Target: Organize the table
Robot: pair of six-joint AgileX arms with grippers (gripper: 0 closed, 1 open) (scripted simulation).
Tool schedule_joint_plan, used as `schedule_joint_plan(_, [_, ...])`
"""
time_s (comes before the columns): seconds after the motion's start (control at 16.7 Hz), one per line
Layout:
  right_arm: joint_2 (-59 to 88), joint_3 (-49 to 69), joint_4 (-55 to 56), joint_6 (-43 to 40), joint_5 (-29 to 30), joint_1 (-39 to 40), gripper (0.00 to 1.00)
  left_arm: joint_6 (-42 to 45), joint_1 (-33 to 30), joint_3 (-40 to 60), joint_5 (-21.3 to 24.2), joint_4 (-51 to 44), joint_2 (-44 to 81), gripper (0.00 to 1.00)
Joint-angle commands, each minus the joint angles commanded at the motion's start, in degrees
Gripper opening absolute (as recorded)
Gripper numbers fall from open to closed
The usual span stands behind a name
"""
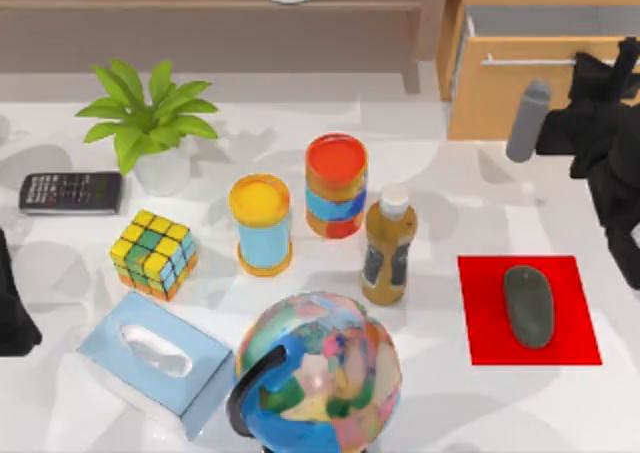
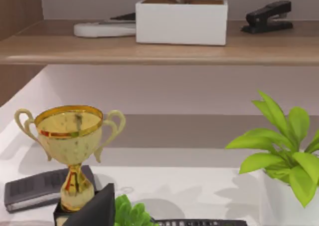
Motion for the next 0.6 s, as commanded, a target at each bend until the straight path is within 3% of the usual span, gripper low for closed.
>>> schedule_joint_plan(0.24, [0.26, 0.69, -0.48, 0.13, 0.09, -0.02, 0.00, 0.00, 0.00, 0.00, 0.00, 0.00, 0.00, 1.00])
schedule_joint_plan(0.6, [5.18, 12.86, -6.65, -0.05, -1.31, -1.32, 0.00, 0.00, 0.00, 0.00, 0.00, 0.00, 0.00, 1.00])
